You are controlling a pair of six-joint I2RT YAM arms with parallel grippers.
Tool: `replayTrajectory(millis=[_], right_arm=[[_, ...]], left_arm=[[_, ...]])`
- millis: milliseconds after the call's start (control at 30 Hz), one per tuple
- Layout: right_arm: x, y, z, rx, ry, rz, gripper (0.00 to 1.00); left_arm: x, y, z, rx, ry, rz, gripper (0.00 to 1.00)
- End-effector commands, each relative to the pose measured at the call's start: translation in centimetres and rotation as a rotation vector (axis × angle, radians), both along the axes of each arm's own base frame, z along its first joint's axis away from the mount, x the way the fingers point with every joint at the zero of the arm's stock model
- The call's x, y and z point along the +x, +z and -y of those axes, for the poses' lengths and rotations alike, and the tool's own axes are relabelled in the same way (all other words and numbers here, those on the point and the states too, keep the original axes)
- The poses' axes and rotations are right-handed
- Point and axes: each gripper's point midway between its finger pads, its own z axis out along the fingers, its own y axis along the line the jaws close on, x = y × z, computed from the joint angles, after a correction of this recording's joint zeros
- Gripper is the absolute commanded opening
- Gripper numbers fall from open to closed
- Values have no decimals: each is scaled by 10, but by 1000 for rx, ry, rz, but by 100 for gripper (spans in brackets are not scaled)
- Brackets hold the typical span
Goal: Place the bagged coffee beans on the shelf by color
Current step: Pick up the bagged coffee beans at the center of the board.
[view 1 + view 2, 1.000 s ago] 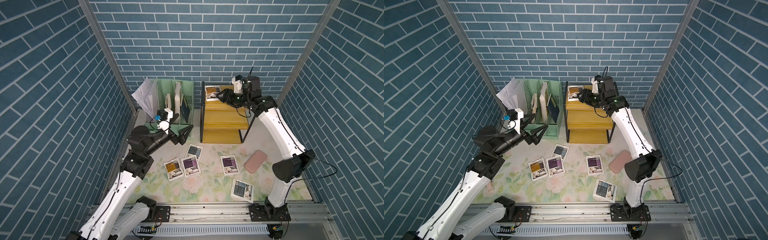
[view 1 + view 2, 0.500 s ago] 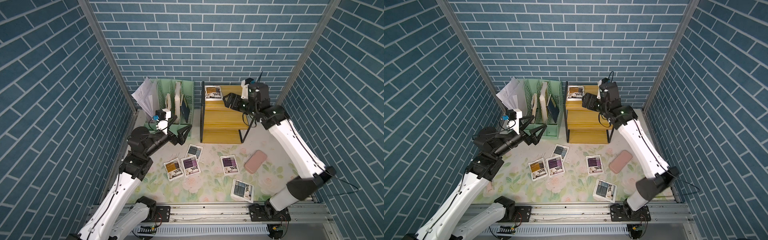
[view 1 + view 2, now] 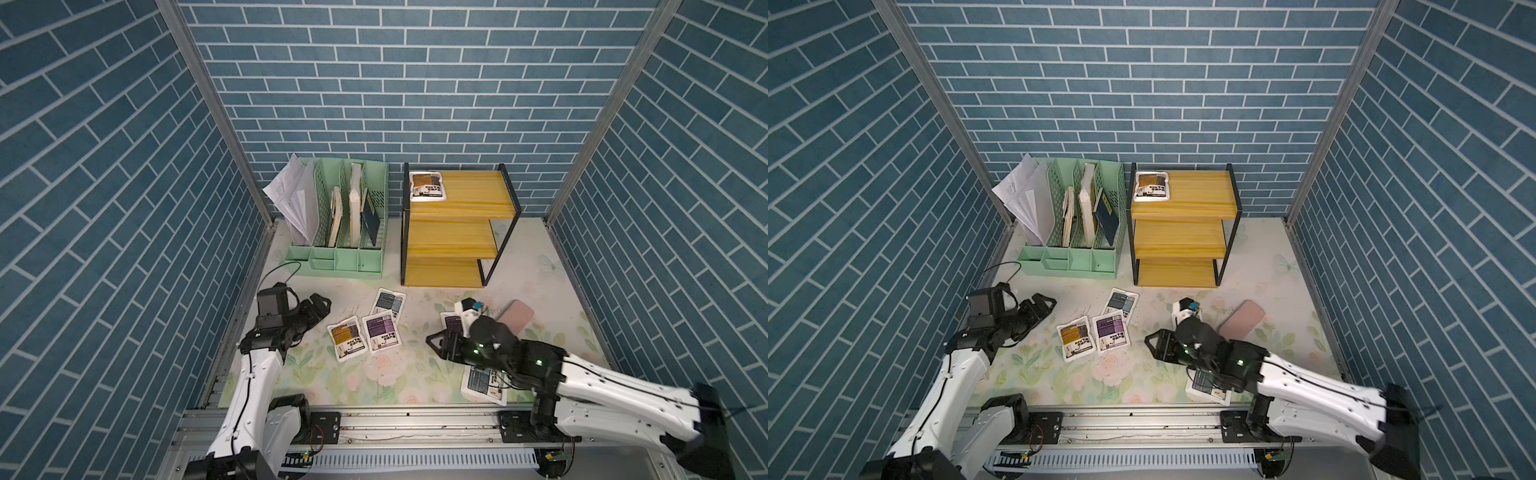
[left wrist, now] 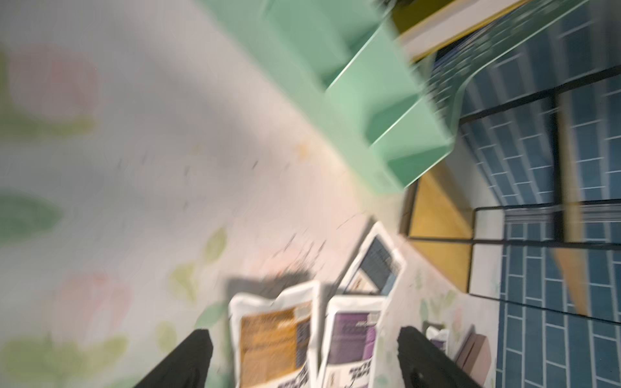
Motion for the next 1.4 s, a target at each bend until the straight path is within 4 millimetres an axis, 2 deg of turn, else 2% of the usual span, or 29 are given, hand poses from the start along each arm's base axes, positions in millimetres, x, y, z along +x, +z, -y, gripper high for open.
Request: replayTrajectory(millis=[0,100,200,300,400,533,600,767,1033,1267,1367], right_arm=[[14,12,-66,44,70,52,57],[21,-21,-103,-59,184,77,55],[30,-46,-130,-144,269,116,49],[36,-62,-155,-153,329,114,46],[42,-78,-170,-155,365,86,45],[53,-95,-175,-152,367,52,38],[54,-101,-179,-144,383,35,36],[57,-107,-188,-132,407,23,31],[67,-115,-192,-119,411,6,25],[68,-122,-194,-117,418,-3,25],[68,-126,-193,-121,415,-12,28]], left_arm=[[-27,-19,-6,-15,91,-111,88],[-39,-47,-15,6,150,-201,81],[-40,-68,-8,-54,167,-238,71],[-37,-78,3,-118,144,-238,59],[-37,-78,9,-130,107,-229,50],[-37,-80,9,-117,86,-222,36],[-37,-84,12,-129,82,-225,32],[-39,-92,11,-122,84,-236,32],[-41,-96,8,-100,92,-246,32],[-41,-95,7,-96,94,-244,32],[-42,-96,6,-91,97,-246,32]])
